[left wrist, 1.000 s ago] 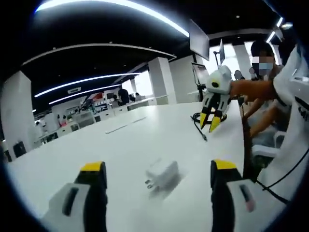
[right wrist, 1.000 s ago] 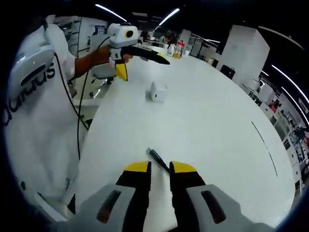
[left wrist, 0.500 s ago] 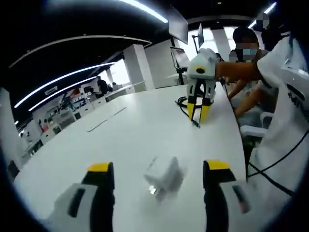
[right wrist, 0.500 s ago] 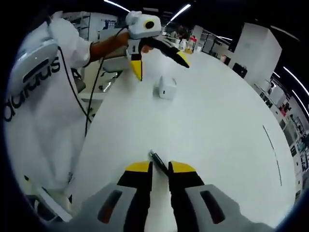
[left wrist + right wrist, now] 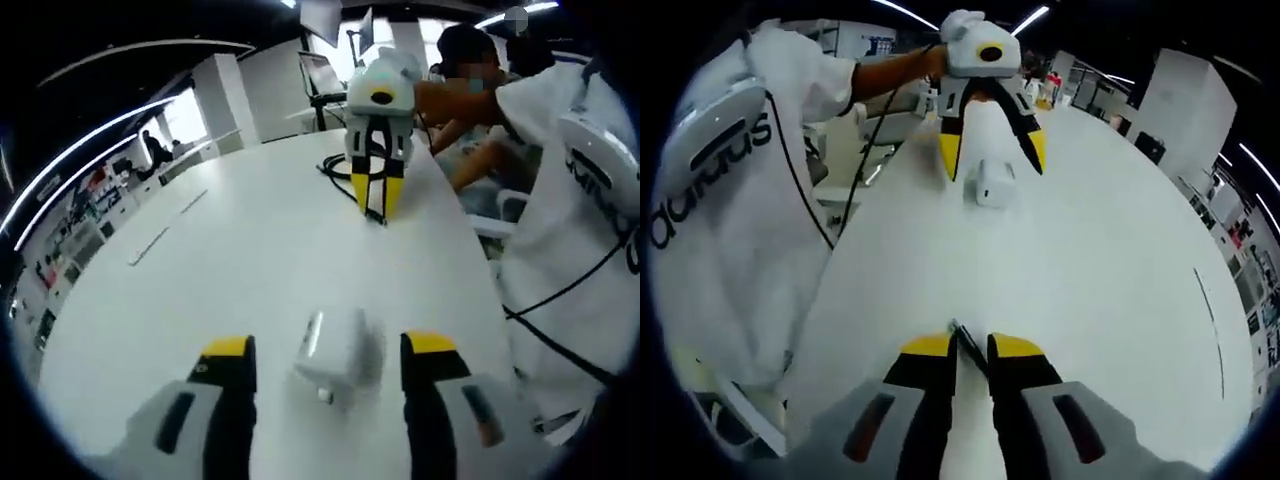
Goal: Plug the desk Type‑C cable into the charger adapter.
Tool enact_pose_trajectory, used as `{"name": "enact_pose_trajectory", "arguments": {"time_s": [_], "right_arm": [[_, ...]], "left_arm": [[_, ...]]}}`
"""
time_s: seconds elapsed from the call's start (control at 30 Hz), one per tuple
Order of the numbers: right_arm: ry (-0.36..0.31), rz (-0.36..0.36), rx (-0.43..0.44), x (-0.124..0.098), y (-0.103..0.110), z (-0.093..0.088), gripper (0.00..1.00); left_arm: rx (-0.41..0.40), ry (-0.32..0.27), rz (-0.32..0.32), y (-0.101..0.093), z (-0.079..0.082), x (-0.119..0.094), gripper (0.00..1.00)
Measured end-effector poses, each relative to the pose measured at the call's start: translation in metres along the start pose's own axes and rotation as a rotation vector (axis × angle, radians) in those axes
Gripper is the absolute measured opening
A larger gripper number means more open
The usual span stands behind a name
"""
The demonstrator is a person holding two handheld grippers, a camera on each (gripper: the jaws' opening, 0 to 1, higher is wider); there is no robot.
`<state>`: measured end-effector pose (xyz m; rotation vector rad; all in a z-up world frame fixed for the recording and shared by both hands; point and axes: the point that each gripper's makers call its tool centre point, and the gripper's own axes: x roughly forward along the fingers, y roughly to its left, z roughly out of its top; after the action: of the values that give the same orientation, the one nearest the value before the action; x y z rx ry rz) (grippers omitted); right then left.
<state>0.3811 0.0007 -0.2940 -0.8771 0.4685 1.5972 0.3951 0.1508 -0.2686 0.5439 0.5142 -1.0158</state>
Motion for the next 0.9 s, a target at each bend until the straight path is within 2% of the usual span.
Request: {"name": "enact_pose_trajectory", "arguments": {"time_s": [0.3, 0.43, 0.73, 0.9], "right_arm": [[0.017, 0.025, -0.013, 0.002, 0.002, -0.002, 0.1], [0.027, 0.031, -0.018, 0.002, 0.001, -0.002, 0.09], [0.057, 0.05, -0.041, 0.001, 0.001, -0.005, 0.09], [0.074, 0.065, -0.048, 0.0, 0.001, -0.008, 0.08]], "left_arm": [[0.036, 0.093, -0.109, -0.009, 0.001, 0.007, 0.47], [0.03, 0.123, -0.136, -0.009, 0.003, 0.008, 0.44], [0.031, 0.222, -0.185, -0.016, -0.003, 0.013, 0.34], [0.024, 0.246, -0.196, -0.017, -0.002, 0.015, 0.31]]}}
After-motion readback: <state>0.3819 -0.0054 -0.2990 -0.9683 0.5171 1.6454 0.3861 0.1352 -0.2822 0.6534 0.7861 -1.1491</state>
